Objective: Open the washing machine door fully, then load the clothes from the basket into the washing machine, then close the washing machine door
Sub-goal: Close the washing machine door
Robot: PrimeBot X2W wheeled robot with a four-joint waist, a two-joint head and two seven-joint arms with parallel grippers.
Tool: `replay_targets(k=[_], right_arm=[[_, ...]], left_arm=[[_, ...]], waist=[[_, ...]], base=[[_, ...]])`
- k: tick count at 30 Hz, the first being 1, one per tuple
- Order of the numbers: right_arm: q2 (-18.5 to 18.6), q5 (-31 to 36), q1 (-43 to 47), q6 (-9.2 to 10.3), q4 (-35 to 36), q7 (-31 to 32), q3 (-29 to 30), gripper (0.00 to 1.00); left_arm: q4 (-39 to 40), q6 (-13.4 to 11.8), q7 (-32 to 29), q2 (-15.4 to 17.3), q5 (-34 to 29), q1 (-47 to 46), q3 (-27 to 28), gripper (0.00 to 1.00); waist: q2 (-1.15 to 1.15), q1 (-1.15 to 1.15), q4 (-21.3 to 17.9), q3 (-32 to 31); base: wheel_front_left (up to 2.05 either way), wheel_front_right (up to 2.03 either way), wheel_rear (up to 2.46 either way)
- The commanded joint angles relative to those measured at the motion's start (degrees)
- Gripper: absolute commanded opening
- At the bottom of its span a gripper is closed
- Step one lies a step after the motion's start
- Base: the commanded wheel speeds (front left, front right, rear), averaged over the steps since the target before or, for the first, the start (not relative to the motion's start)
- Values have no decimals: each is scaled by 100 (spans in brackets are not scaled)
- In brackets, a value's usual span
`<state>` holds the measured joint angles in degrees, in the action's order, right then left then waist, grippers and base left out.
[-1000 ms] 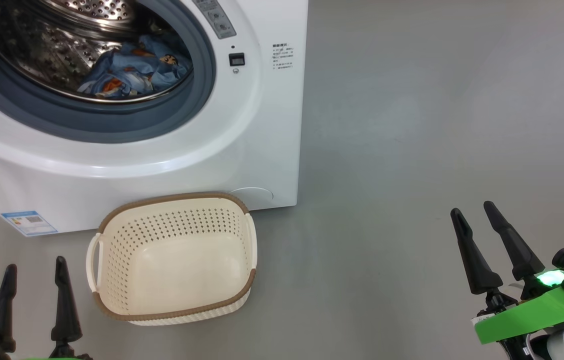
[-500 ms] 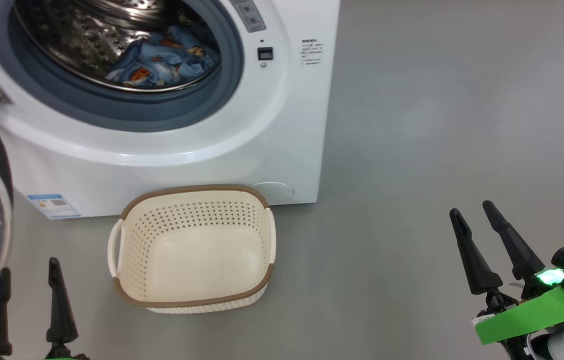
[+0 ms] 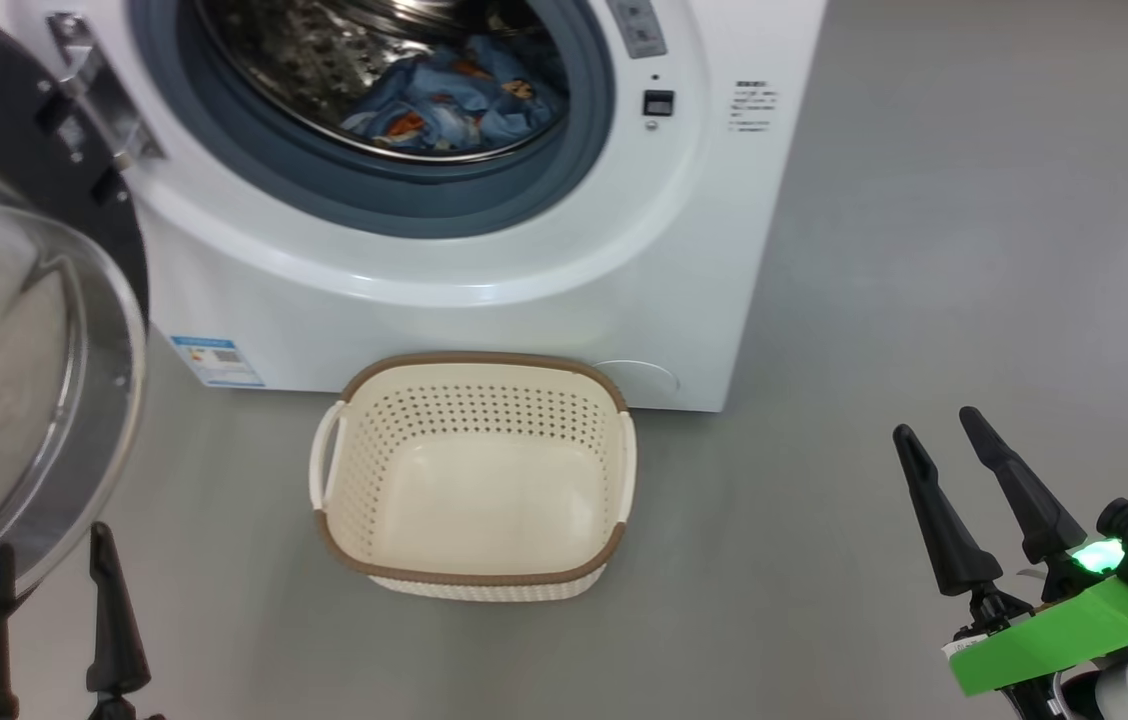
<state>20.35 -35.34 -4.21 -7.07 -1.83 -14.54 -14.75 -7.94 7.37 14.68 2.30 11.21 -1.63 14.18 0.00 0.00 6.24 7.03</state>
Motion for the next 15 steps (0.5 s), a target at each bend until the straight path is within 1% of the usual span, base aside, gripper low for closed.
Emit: replay_targets(k=[1, 9, 15], right_arm=[[134, -27, -134, -42, 131, -46, -118, 100], [184, -39, -135, -42, 119, -46, -158, 100], [214, -49, -149, -42, 115, -46, -205, 100]], left_arm=[[143, 12, 32, 63, -19, 31, 213, 100], [101, -22, 32, 59, 74, 76, 204, 100], [110, -67, 32, 59, 125, 103, 164, 100]], waist=[[0, 0, 287, -25], [0, 0, 810, -50], [0, 0, 1118, -44]], base=[[0, 0, 0], [0, 0, 0], [0, 0, 0]])
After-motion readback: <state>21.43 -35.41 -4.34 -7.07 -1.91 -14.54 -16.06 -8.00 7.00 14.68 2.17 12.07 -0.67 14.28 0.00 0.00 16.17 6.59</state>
